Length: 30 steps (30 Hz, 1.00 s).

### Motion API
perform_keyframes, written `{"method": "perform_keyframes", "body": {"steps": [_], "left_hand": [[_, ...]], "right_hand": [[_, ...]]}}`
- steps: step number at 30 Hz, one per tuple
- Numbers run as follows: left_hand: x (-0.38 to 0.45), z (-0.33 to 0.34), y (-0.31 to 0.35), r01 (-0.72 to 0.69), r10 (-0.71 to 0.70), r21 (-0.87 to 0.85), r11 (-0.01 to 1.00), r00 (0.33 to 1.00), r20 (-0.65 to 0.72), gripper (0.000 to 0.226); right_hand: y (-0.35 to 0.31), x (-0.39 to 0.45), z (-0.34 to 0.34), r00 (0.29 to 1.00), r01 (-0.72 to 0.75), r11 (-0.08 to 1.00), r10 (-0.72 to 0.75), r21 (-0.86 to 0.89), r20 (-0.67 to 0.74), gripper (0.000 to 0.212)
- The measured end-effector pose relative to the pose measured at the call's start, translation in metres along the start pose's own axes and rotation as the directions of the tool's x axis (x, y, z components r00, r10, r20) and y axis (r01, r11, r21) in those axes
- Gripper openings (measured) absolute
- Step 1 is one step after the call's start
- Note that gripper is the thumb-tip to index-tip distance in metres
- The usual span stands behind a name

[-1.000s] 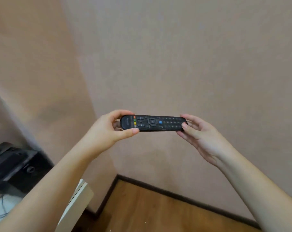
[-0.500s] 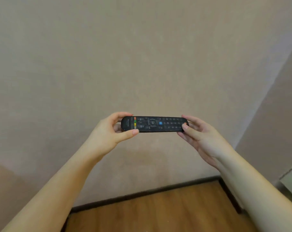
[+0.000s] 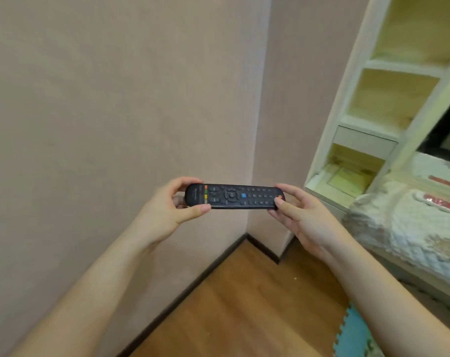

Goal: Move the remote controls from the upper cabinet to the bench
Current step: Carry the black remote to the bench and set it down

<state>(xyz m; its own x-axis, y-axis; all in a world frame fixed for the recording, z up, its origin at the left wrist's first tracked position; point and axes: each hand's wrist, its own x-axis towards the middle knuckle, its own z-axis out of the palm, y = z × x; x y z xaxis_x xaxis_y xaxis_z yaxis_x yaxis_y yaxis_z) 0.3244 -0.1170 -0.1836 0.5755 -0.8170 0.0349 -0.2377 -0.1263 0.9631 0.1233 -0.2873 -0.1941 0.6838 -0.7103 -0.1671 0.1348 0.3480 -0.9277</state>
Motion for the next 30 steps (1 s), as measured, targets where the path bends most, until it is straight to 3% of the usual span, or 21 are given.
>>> {"method": "perform_keyframes", "body": {"steps": [7, 16, 23, 30], "left_hand": [[0.047, 0.093, 0.006, -0.061, 0.056, 0.015, 0.998, 0.969, 0.242, 0.047], [0.093, 0.254, 0.021, -0.121, 0.079, 0.055, 0.991, 0.873, 0.482, 0.048], [0.104, 0.362, 0.027, -0.13, 0.056, 0.091, 0.987, 0.821, 0.568, 0.05], [0.115, 0.426, 0.031, -0.157, 0.054, 0.11, 0.982, 0.777, 0.628, 0.048]], "right_hand": [[-0.007, -0.028, -0.087, 0.969, 0.034, 0.999, -0.024, 0.037, -0.244, 0.03], [-0.02, -0.063, -0.228, 0.883, 0.077, 0.994, -0.031, 0.078, -0.469, 0.035], [-0.024, -0.085, -0.32, 0.83, 0.074, 0.994, -0.016, 0.082, -0.558, 0.036], [-0.029, -0.096, -0.368, 0.775, 0.078, 0.992, 0.002, 0.099, -0.632, 0.036]]}}
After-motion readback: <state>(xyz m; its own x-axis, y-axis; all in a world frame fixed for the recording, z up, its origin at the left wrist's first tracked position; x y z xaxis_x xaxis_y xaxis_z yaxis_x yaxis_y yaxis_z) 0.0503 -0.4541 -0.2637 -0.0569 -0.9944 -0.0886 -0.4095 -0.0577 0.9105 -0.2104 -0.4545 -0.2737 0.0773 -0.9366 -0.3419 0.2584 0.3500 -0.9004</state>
